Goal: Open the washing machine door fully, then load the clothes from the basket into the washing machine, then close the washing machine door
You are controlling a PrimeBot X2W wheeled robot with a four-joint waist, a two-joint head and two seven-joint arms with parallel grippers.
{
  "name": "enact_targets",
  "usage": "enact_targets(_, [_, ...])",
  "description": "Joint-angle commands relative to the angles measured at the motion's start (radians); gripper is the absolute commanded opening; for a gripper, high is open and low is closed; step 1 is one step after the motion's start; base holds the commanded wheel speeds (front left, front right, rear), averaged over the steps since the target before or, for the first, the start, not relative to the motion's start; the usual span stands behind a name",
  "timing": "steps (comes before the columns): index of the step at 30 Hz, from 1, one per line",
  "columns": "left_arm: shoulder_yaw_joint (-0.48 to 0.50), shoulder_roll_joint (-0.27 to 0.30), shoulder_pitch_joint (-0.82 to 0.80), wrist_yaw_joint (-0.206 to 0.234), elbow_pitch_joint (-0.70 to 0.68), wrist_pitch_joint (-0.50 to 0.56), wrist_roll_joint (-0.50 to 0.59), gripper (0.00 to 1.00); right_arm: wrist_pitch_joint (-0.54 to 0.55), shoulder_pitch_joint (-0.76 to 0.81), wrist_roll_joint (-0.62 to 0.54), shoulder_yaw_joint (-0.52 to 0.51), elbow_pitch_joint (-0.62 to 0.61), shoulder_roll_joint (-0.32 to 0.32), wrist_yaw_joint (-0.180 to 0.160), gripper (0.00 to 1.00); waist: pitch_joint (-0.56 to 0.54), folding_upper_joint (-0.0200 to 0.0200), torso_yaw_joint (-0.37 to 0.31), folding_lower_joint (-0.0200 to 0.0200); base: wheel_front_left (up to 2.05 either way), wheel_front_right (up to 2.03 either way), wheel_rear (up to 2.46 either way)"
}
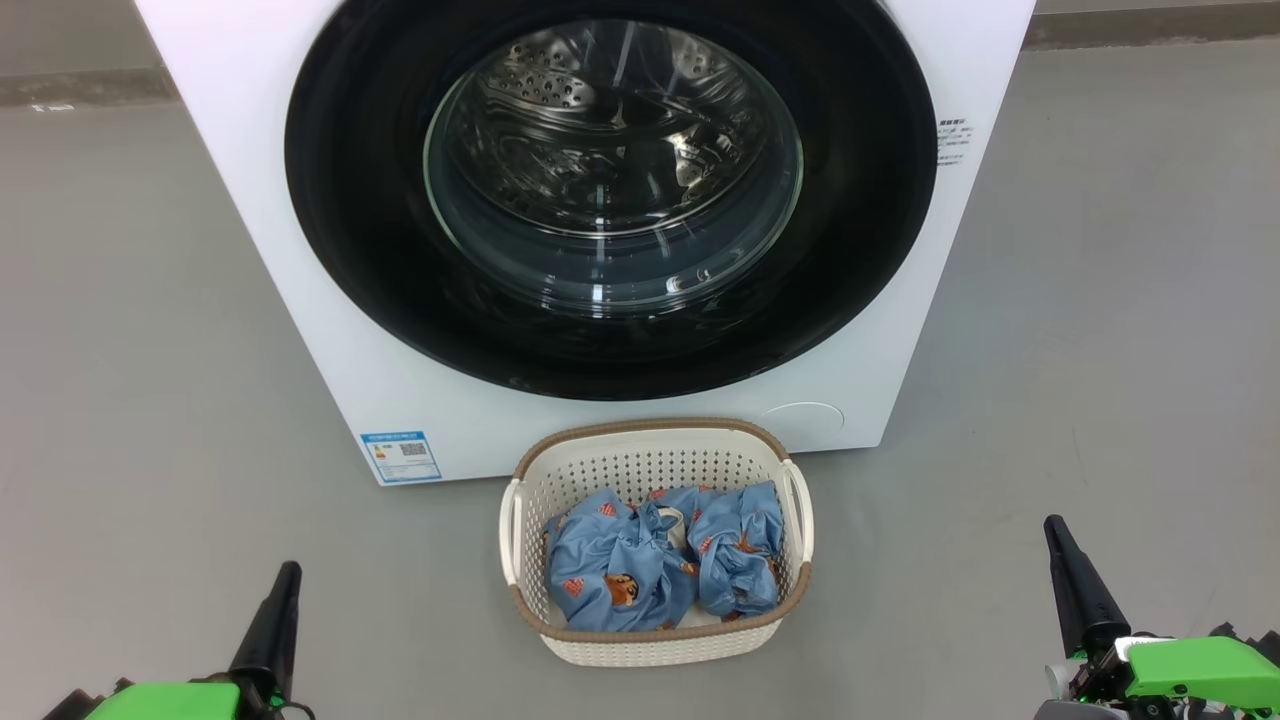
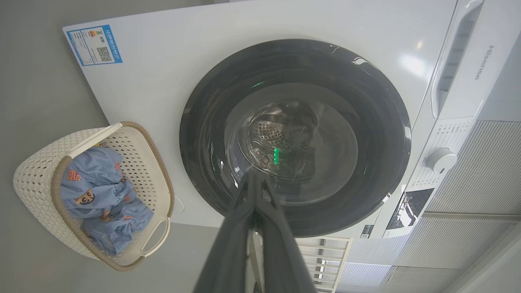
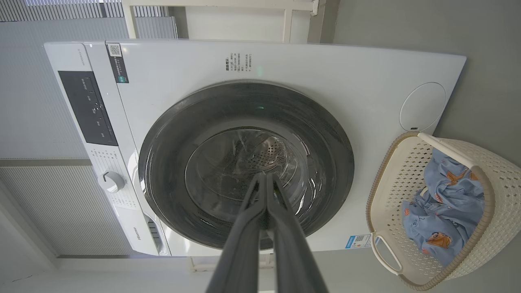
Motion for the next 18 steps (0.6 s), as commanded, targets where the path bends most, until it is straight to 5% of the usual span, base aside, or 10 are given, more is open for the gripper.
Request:
enact_targets(1, [0.035, 0.014, -0.042, -0.003, -0.019, 0.004, 0.011, 0.0, 0.006, -0.045, -0.002, 0.018, -0.028, -0.003, 0.002, 0.0, 0.0, 0.0, 0.0, 0.0, 0.0, 0.0, 0.0])
enact_targets(18, [0.038, 0.011, -0.043, -0.003, -0.019, 0.007, 0.014, 0.0, 0.009, -0.045, -0.005, 0.015, -0.028, -0.001, 0.002, 0.0, 0.0, 0.0, 0.0, 0.0, 0.0, 0.0, 0.0])
